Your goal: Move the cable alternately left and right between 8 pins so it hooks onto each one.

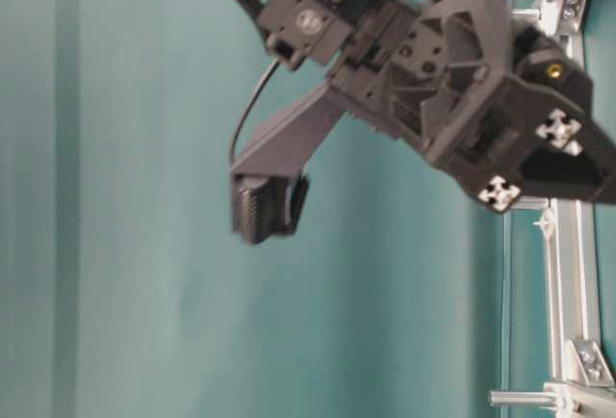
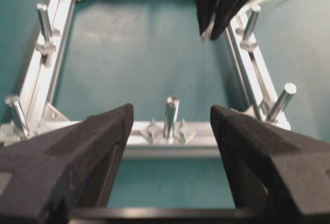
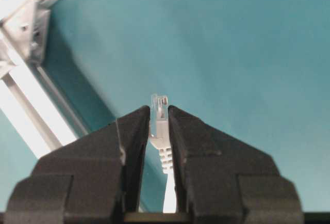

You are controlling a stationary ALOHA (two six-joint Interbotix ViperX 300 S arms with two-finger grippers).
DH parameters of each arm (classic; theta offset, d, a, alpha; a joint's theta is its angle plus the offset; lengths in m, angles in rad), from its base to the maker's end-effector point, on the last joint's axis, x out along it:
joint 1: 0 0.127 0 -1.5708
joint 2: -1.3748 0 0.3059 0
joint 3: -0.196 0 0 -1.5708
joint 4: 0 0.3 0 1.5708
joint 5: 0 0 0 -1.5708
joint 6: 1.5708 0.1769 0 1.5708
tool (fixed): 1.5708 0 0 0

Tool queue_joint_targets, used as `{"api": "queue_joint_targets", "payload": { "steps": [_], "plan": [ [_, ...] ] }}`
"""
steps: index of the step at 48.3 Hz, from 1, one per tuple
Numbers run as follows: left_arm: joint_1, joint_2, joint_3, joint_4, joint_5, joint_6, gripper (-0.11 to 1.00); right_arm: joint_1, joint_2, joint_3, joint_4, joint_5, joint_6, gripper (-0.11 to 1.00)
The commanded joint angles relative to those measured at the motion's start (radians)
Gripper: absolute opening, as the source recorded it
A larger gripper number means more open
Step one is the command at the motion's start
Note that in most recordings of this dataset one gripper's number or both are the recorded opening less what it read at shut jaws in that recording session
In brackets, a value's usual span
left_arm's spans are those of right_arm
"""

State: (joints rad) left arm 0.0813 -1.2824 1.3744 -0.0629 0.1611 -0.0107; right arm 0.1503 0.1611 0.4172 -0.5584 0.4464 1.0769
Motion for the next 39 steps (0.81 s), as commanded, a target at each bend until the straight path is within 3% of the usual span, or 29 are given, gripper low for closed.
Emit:
{"api": "queue_joint_targets", "payload": {
  "steps": [1,16,29,39],
  "plan": [
    [-0.005,0.009,-0.009,0.003,0.014,-0.006,0.7,0.003,-0.017,-0.038,0.02,-0.006,-0.08,0.15],
    [-0.005,0.009,-0.003,0.003,0.026,-0.006,0.7,0.014,0.04,-0.129,0.118,0.063,-0.376,0.15],
    [-0.003,-0.006,0.006,0.003,0.026,-0.008,0.7,0.077,0.11,-0.244,0.166,0.117,-0.63,0.15],
    [-0.005,-0.006,0.012,0.003,0.026,-0.008,0.7,0.141,0.132,-0.296,0.183,0.167,-0.713,0.15]
  ]
}}
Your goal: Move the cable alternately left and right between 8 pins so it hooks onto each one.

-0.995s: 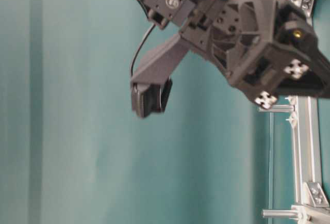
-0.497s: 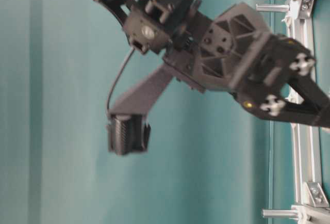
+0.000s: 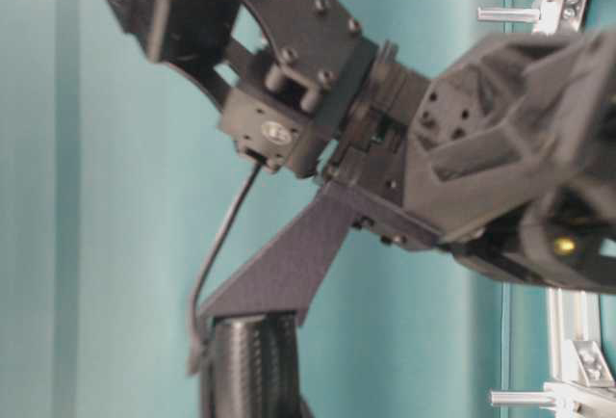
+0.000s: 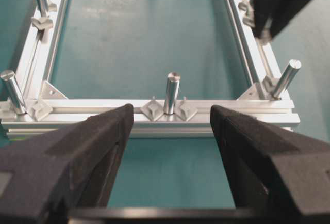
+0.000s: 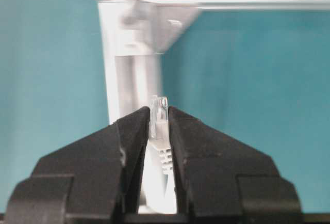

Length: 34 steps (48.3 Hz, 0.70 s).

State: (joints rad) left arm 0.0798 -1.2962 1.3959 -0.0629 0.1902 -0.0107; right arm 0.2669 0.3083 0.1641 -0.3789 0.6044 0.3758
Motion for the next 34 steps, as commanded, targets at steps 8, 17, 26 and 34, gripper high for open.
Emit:
{"api": "queue_joint_targets", "payload": {
  "steps": [8,17,26,34],
  "plan": [
    [-0.002,0.008,-0.003,0.003,-0.003,-0.008,0.7,0.061,-0.003,-0.075,0.005,0.025,-0.017,0.15],
    [-0.003,0.006,0.0,0.003,-0.003,-0.009,0.7,0.092,0.0,-0.086,0.005,0.086,-0.031,0.15],
    [-0.002,0.006,0.0,0.003,-0.003,-0.009,0.7,0.11,0.011,-0.091,0.005,0.075,-0.035,0.15],
    [-0.002,0.006,0.0,0.003,-0.003,-0.009,0.7,0.129,0.04,-0.135,0.006,0.087,-0.034,0.15]
  ]
}}
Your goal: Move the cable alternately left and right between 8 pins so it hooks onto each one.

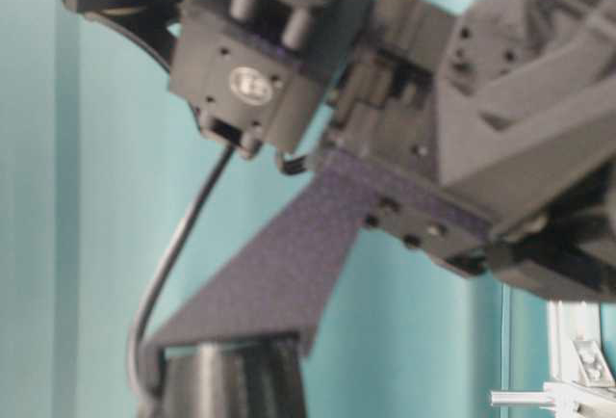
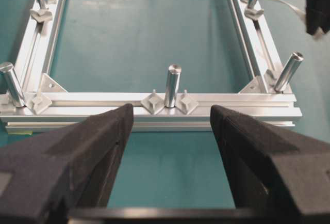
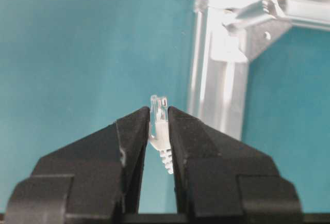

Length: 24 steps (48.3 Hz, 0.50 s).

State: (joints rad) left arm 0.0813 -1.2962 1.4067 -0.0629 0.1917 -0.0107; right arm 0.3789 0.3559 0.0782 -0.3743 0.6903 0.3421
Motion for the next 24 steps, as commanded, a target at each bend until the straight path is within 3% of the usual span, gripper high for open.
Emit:
{"api": "queue_joint_targets", "payload": {
  "steps": [1,17,24],
  "plan": [
    [-0.005,0.006,-0.011,0.003,-0.005,-0.009,0.7,0.018,-0.003,-0.06,0.002,0.006,0.002,0.15],
    [-0.005,0.006,-0.011,0.003,-0.005,-0.009,0.7,0.015,0.16,-0.328,0.009,0.15,0.015,0.15],
    [-0.003,0.006,-0.011,0.003,-0.005,-0.009,0.7,-0.002,0.238,-0.457,0.034,0.212,0.071,0.15]
  ]
}}
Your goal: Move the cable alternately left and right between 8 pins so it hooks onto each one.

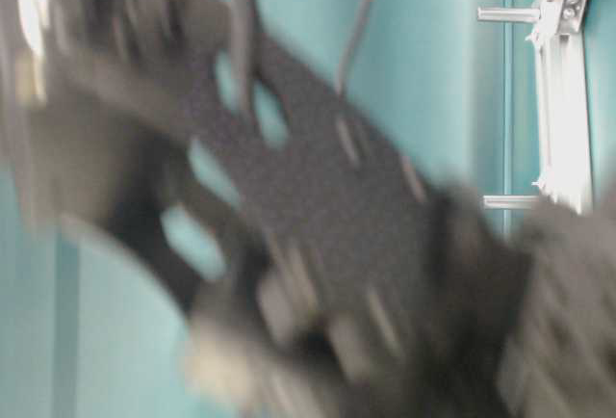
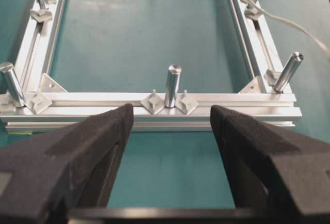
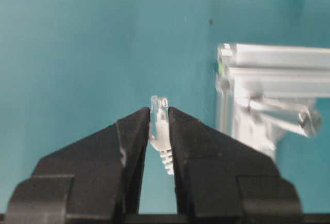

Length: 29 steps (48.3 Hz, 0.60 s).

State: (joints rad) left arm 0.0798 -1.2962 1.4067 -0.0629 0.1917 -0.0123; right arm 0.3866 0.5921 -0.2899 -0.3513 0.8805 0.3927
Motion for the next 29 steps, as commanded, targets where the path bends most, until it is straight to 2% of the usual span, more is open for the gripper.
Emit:
{"api": "queue_joint_targets", "payload": {
  "steps": [1,10,13,29],
  "plan": [
    [-0.003,0.006,-0.011,0.002,-0.005,-0.008,0.7,-0.012,0.011,-0.104,0.014,0.026,0.034,0.15],
    [-0.002,0.006,-0.011,0.003,-0.005,-0.008,0.7,-0.046,0.077,-0.236,0.034,0.064,0.184,0.15],
    [-0.003,0.006,-0.011,0.003,-0.005,-0.008,0.7,-0.054,0.092,-0.27,0.041,0.074,0.213,0.15],
    [-0.003,0.006,-0.011,0.003,-0.005,-0.008,0.7,-0.106,0.166,-0.38,0.123,0.081,0.259,0.15]
  ]
}}
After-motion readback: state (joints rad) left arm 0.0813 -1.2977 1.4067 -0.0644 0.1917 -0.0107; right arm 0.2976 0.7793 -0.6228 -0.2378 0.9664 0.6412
